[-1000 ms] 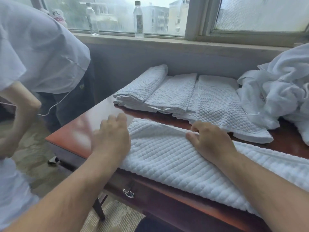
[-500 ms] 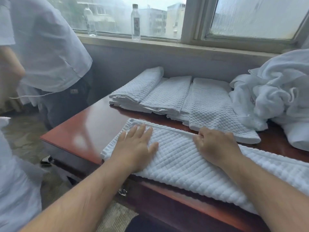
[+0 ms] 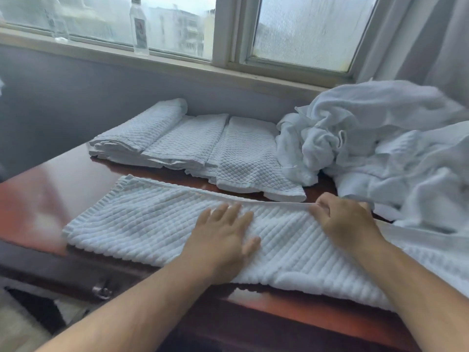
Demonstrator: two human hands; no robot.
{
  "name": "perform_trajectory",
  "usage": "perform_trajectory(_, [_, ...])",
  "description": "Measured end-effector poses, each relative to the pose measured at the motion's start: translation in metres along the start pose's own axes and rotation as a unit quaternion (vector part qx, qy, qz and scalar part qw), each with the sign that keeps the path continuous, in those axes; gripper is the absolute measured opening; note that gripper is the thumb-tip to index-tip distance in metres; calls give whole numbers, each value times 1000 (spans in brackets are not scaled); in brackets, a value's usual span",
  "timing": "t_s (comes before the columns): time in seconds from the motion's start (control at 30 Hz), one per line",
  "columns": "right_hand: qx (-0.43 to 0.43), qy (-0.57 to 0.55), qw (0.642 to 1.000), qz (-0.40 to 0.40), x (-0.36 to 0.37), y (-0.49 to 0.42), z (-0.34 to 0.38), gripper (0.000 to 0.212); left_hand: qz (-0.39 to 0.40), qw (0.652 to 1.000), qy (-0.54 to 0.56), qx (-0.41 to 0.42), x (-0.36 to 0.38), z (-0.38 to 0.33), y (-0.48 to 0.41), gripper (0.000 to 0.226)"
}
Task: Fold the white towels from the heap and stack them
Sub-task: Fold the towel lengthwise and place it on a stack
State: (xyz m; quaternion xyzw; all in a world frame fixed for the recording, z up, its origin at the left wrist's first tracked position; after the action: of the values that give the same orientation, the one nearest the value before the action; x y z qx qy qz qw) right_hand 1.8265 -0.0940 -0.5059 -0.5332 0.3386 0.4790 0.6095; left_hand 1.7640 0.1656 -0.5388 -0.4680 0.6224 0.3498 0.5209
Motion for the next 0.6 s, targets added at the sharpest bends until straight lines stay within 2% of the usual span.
perform_trajectory(0.03, [-13, -6, 1000, -21, -1, -1, 2, 31, 2, 1000, -6, 0, -1, 4, -1, 65])
perform_trajectory(0.13, [23, 50, 998, 29, 8, 3, 2, 34, 20, 1000, -19, -3, -3, 8, 0, 66])
perform_trajectory(0.2, [44, 86, 995, -24, 7, 9, 1, 37, 23, 999, -16, -18, -5, 6, -1, 64])
perform_trajectory(0.27, [27, 69, 992, -104, -2, 21, 0, 29, 10, 999, -5, -34, -6, -2, -6, 59])
perform_trajectory(0.33, [24, 29, 992, -119, -9, 36, -9, 16, -16, 1000, 12, -15, -5, -22, -15, 57])
perform_trajectory(0.43, [93, -23, 995, -27, -15, 59, -32, 17, -52, 993, 56, 88, -2, -71, -36, 49])
perform_trajectory(0.5, [141, 0, 990, 23, -19, 69, -54, 24, -47, 988, 78, 126, 1, -99, -51, 42])
perform_trajectory(0.6, [197, 59, 973, 101, -28, 75, -97, 54, 1, 990, 29, 137, 15, -118, -64, 53])
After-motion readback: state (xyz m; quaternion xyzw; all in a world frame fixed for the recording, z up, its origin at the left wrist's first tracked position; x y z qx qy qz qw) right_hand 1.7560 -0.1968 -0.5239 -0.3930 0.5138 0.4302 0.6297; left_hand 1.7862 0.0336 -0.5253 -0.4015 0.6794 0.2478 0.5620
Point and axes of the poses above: each hand's wrist, its own y-axis away from the middle knuckle, its own x-axis out of the palm, z = x × y, the point moved 3 cm from there along -y, towards the middle knuckle, and after that the axes turned 2 degrees about x, right-handed, at the moved point
